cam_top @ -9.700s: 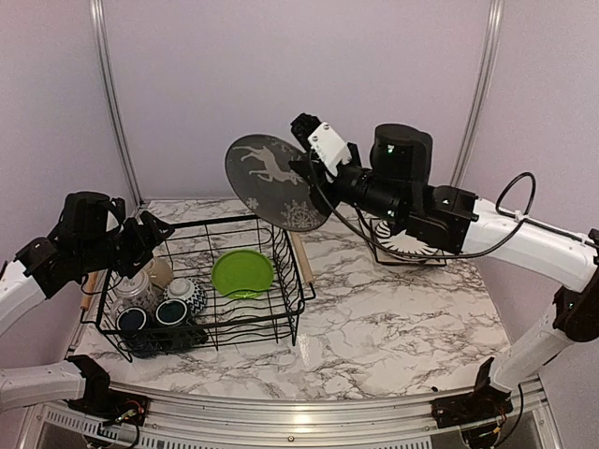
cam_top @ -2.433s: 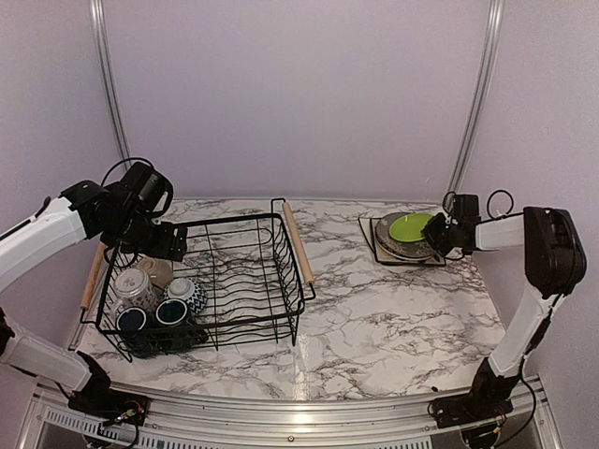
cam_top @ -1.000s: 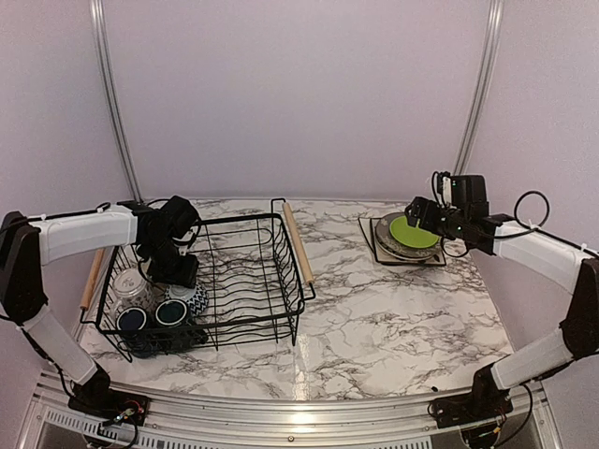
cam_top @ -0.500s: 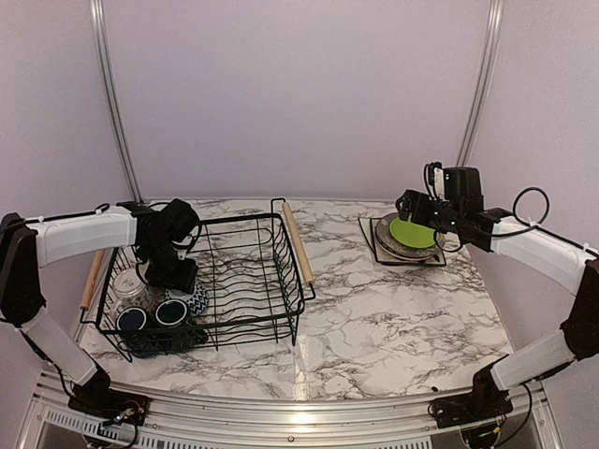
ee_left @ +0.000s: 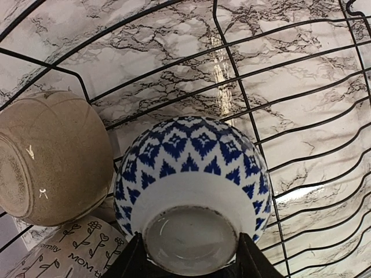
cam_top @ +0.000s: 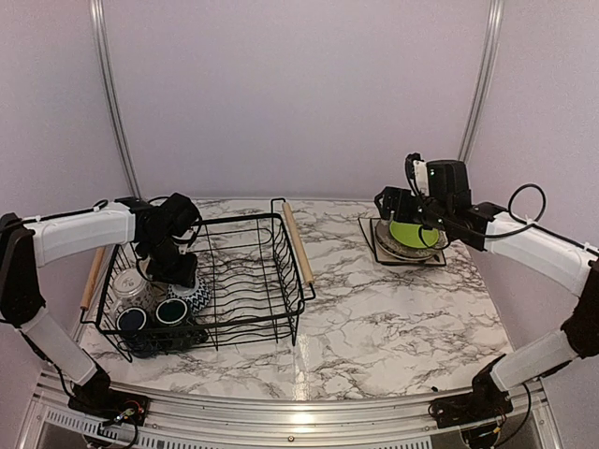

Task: Unload the mixed dishes from the dish rack
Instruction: Grab the cup from the dish rack, then pass from the left arm to the right

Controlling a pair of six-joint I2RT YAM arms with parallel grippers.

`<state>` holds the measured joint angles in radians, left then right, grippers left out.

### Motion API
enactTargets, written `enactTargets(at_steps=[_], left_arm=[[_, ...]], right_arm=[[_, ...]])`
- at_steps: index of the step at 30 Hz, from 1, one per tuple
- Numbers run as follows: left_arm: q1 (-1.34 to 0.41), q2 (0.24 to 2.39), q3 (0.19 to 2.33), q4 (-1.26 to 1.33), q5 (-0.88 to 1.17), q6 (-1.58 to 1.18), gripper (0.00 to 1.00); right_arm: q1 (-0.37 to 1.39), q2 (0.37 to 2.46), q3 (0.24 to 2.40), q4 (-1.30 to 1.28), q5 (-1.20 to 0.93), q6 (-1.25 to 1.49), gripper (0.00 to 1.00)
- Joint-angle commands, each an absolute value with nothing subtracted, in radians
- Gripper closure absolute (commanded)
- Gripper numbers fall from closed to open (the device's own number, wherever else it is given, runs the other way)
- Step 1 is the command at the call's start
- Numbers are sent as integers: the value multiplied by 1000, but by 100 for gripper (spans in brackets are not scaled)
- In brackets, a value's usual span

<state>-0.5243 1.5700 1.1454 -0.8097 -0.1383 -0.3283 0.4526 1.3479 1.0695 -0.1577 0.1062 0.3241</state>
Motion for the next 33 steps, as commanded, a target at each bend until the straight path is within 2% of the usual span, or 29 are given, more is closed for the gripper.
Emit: enactTargets(at_steps=[1, 10, 17, 27, 31, 33], left_arm=[[-526, 1521, 1224, -813, -136, -316, 81], [-526, 1442, 1401, -802, -75, -330, 84], [-528, 1378, 1521, -684, 60, -359, 84], [-528, 1309, 1488, -462, 236, -440, 83], [-529, 1310, 1455, -404, 280, -473, 84], [-531, 1311, 1431, -371, 301, -492, 85]], right_arm=[[525, 1376, 1143, -161, 93, 318, 9], [658, 1493, 1234, 85, -213, 525, 6], [749, 1715, 1389, 318, -428, 747, 5], [815, 1882, 1513, 551, -559, 929, 6], [831, 1900, 1522, 623, -575, 959, 9], [835, 1914, 1539, 628, -580, 969, 15]])
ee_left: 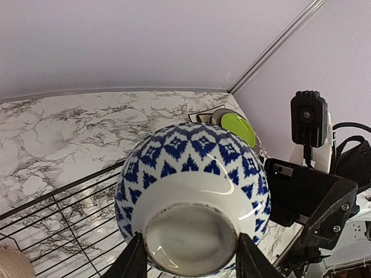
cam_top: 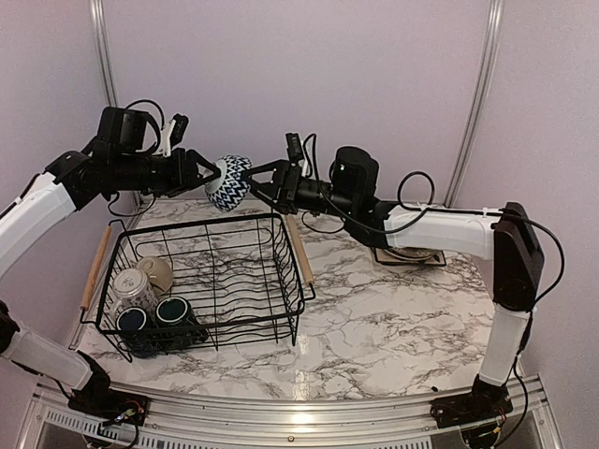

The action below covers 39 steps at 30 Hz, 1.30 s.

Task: Unload the mixed dishes from the dish rack
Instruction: Pass from the left arm to the right, then place the bowl at the corner of the board.

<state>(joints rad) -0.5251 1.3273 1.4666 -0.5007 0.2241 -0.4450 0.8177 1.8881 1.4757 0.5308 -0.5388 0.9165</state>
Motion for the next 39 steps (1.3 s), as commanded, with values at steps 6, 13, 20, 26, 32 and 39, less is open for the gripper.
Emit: enactTargets(at_steps=[6, 13, 20, 26, 32, 39], left_arm=[[-547, 1327, 1397, -300, 353, -524, 85], [-558, 1306, 1357, -283, 359, -510, 54], [-497, 1199, 1320, -435, 192, -405, 1], [-418, 1188, 1335, -636, 14, -301, 1], [-418, 1264, 1339, -793, -32, -255, 1], [-521, 1360, 1272, -963, 14, -234, 1]], right_arm=[[840, 1933, 1547, 696, -599, 1009, 50], [832, 1843, 1491, 577, -519, 860, 100], [757, 1553, 1340, 271, -299, 522, 100], [745, 1377, 1241, -190, 162, 237, 100], [734, 1432, 1159, -492, 400, 230, 100], [719, 1599, 1144, -653, 419, 305, 100]])
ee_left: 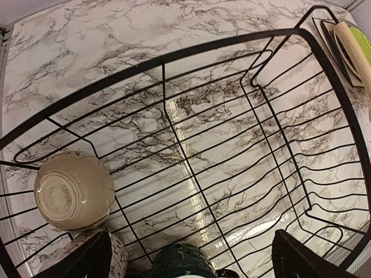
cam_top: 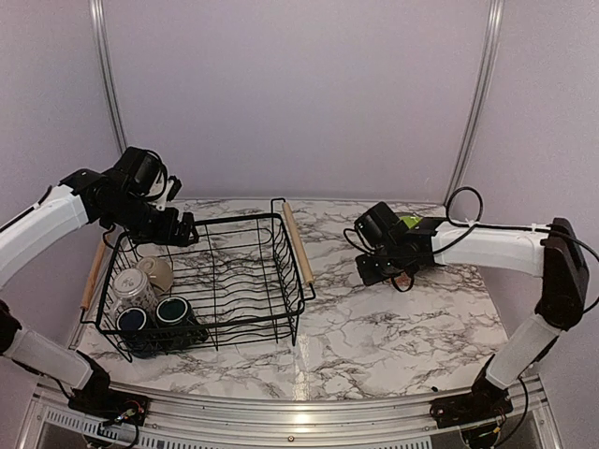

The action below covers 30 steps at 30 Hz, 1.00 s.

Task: Unload the mixed dishes from the dish rack
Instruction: Place the bowl at the corner of the board.

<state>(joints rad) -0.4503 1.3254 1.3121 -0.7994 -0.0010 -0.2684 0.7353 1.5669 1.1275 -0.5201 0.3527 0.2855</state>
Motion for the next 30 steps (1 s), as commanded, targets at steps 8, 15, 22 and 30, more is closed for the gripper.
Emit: enactTargets(at_steps=[8, 15, 22, 30], left_arm=[[-596, 1415, 1244, -1063, -5, -258, 1], [-642, 1463, 1253, -1151, -29, -305, 5], [-667, 1494, 1243, -1193, -58, -397, 7], [-667, 1518, 1185, -1180, -92, -480, 1]], right_arm=[[669, 1708, 1117, -603, 350, 288, 100], [667, 1758, 1083, -571, 364, 289, 93], [669, 1784, 1065, -565, 396, 304, 76], [670, 1725, 1042, -566, 406, 300, 34]])
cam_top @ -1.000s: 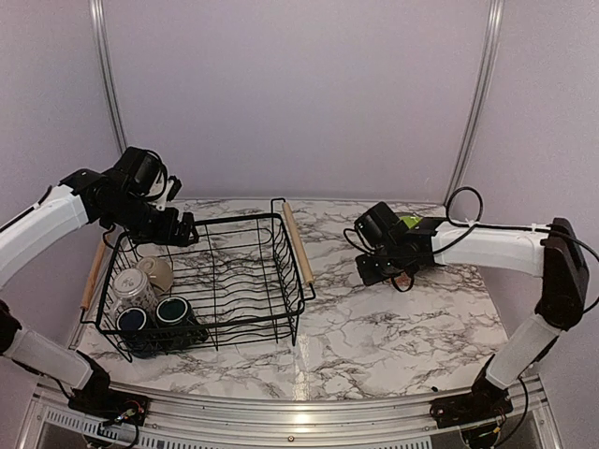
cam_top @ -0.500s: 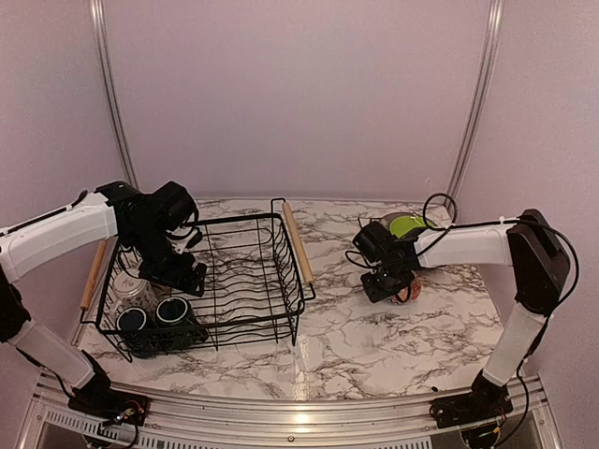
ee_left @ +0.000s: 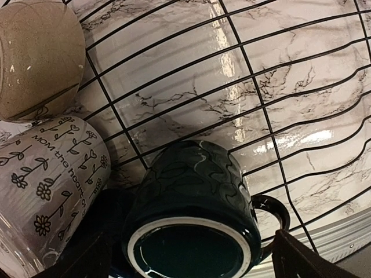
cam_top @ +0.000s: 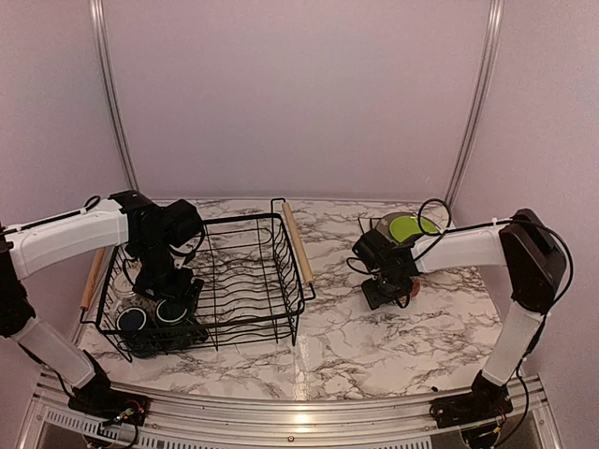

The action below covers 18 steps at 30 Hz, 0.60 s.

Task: Unload the mixed dishes from the dish rack
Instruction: Place the bowl at the corner of the board.

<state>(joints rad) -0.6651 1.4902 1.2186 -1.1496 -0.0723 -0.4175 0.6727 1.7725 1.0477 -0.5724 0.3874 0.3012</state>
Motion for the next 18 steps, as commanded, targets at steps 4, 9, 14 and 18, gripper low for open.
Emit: enactTargets(at_steps=[4, 9, 14, 18], left_arm=[[-665, 1535, 1183, -1178, -89, -521, 1], [-664, 1563, 1175, -1177, -42, -561, 10], [-664, 1592, 1192, -1178, -28, -553, 24], [-666, 1600, 1228, -1178, -23, -541, 39]], right_arm=[[687, 1654, 1038, -584, 426, 298, 20], [701, 1573, 1038, -591, 446, 299, 17], [708, 1523, 1043, -605, 486, 300, 13], [713, 1479, 1076, -640, 532, 306, 4]])
